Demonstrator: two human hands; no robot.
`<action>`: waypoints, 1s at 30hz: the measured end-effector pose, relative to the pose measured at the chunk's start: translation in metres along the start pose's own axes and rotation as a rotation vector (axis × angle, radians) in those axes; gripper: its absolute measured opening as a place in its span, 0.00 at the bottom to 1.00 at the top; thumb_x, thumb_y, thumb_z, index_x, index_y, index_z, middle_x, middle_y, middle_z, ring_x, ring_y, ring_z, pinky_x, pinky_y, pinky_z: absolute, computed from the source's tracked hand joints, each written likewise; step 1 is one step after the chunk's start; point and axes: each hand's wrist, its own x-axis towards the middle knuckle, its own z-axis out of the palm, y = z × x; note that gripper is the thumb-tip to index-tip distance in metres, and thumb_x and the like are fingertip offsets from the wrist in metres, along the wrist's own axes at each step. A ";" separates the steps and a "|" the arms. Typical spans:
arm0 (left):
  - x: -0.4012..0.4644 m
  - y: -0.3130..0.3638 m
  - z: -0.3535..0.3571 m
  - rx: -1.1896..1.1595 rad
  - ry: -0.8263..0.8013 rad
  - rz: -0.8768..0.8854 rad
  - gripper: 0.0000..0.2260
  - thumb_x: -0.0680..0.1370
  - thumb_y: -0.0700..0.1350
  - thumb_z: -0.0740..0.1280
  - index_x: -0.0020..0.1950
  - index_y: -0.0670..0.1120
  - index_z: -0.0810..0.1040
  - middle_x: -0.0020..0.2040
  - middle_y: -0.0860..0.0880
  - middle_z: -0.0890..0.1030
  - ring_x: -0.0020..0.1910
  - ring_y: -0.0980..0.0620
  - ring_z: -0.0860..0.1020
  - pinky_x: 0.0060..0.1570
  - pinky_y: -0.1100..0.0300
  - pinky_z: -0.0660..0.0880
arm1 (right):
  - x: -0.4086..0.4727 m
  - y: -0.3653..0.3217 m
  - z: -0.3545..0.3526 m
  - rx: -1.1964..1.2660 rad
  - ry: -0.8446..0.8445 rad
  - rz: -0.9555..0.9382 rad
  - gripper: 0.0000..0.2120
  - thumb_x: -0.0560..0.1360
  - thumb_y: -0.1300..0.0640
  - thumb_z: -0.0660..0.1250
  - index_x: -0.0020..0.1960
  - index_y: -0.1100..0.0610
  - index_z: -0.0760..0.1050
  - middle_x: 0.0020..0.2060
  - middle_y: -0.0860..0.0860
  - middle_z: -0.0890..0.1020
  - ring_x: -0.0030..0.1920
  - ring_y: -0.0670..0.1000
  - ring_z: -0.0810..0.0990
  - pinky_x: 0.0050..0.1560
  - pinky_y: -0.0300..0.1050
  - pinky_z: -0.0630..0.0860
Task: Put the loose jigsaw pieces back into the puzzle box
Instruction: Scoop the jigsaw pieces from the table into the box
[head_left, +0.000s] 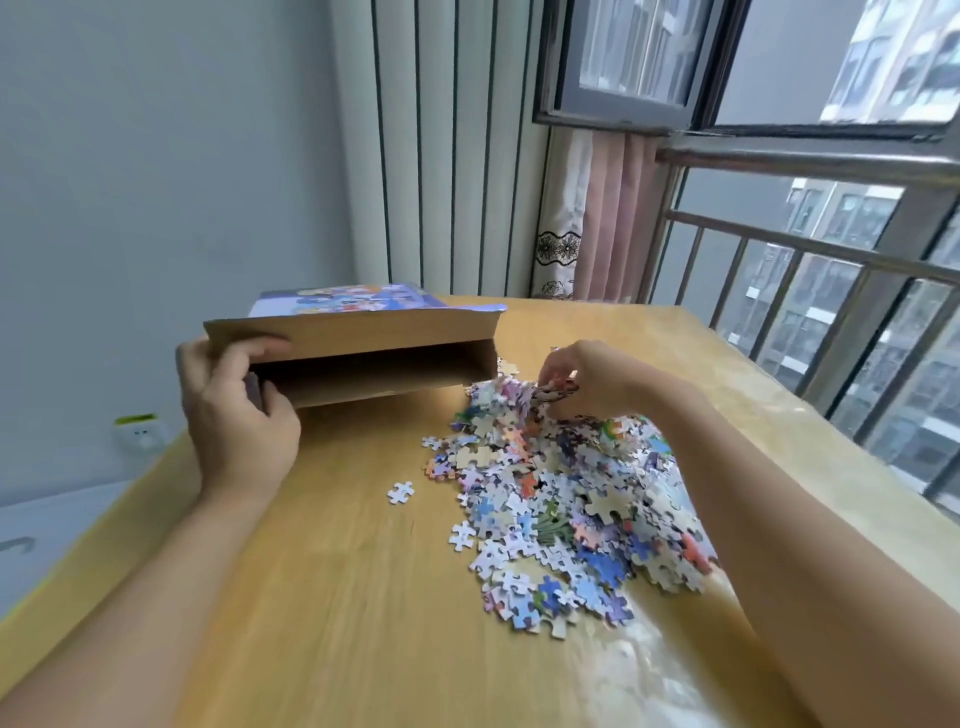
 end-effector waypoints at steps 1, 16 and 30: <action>0.000 0.000 0.001 0.007 0.001 0.010 0.19 0.72 0.25 0.62 0.55 0.42 0.81 0.55 0.60 0.66 0.52 0.62 0.74 0.55 0.78 0.66 | 0.002 0.000 -0.001 -0.005 -0.003 -0.012 0.17 0.71 0.52 0.77 0.59 0.51 0.79 0.52 0.47 0.82 0.49 0.50 0.80 0.48 0.45 0.78; 0.012 0.016 0.002 -0.009 0.049 0.003 0.24 0.71 0.24 0.60 0.58 0.45 0.81 0.54 0.60 0.67 0.48 0.63 0.73 0.48 0.75 0.69 | -0.023 -0.027 -0.054 0.059 0.161 -0.204 0.14 0.72 0.56 0.78 0.57 0.54 0.83 0.50 0.45 0.85 0.49 0.47 0.84 0.52 0.41 0.82; 0.014 0.029 0.005 -0.136 0.021 -0.010 0.31 0.68 0.21 0.57 0.62 0.48 0.80 0.58 0.51 0.69 0.50 0.51 0.74 0.47 0.74 0.70 | -0.012 -0.108 -0.014 -0.052 0.527 -0.506 0.16 0.74 0.61 0.74 0.61 0.56 0.81 0.51 0.51 0.86 0.49 0.53 0.83 0.51 0.54 0.81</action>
